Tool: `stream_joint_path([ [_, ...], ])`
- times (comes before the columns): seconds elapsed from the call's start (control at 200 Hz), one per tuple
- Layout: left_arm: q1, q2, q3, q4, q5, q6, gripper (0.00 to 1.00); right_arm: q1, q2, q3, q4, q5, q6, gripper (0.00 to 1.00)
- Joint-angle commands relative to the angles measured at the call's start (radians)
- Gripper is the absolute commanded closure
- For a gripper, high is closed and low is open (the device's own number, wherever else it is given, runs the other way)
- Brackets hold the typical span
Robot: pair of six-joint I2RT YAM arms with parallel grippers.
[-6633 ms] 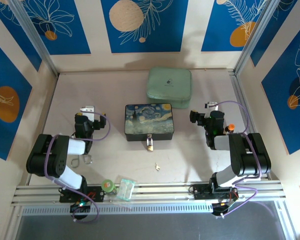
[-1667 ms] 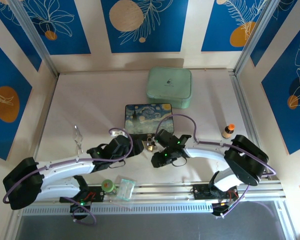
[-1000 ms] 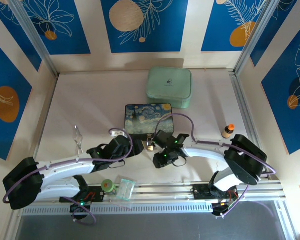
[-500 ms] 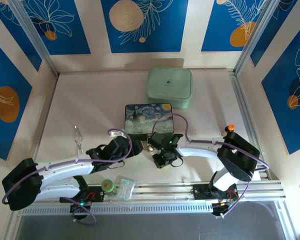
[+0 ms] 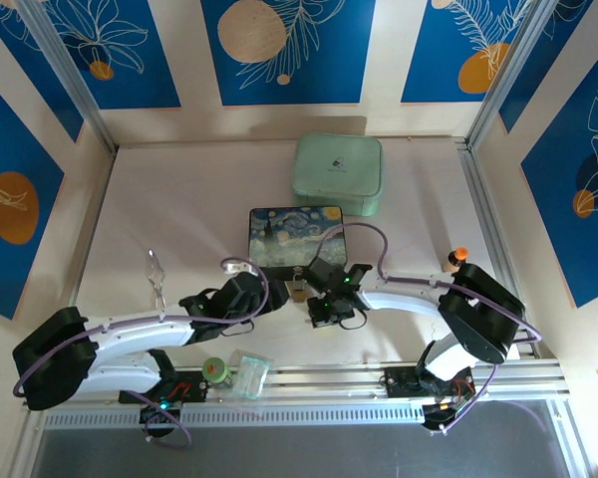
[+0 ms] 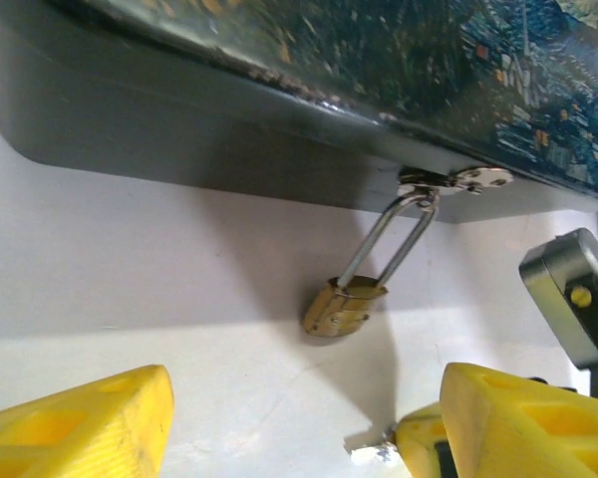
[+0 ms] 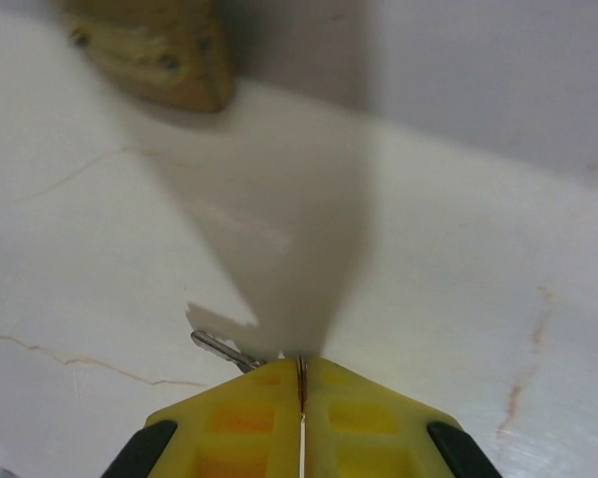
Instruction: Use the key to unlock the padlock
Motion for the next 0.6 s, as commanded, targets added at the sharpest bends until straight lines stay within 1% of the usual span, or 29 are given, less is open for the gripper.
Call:
stream_joint_path([
  [0.0,-0.027,0.023,-0.004,0.082,-0.002,-0.051,0.30,-0.047,-0.052,-0.044,0.046,-0.089,0.073,0.93],
  [0.065,-0.037,0.029,-0.013,0.113,-0.011,-0.105,0.34,-0.073,-0.088,-0.072,0.081,-0.128,0.098,0.93],
  [0.18,-0.055,0.045,-0.049,0.255,-0.032,-0.239,0.34,-0.105,-0.151,-0.090,0.091,-0.143,0.128,0.93],
  [0.325,-0.098,0.073,-0.047,0.339,-0.110,-0.387,0.34,-0.143,-0.225,-0.105,0.124,-0.172,0.176,0.93],
  [0.405,-0.125,0.093,-0.033,0.362,-0.156,-0.427,0.35,-0.161,-0.254,-0.111,0.145,-0.183,0.205,0.94],
  [0.46,-0.144,0.115,-0.015,0.381,-0.188,-0.425,0.36,-0.168,-0.265,-0.107,0.153,-0.183,0.214,0.94],
  [0.535,-0.157,0.159,0.016,0.392,-0.188,-0.429,0.39,-0.173,-0.271,-0.102,0.166,-0.187,0.223,0.94],
  [0.595,-0.167,0.203,0.024,0.452,-0.182,-0.437,0.43,-0.175,-0.277,-0.107,0.187,-0.196,0.237,0.94],
])
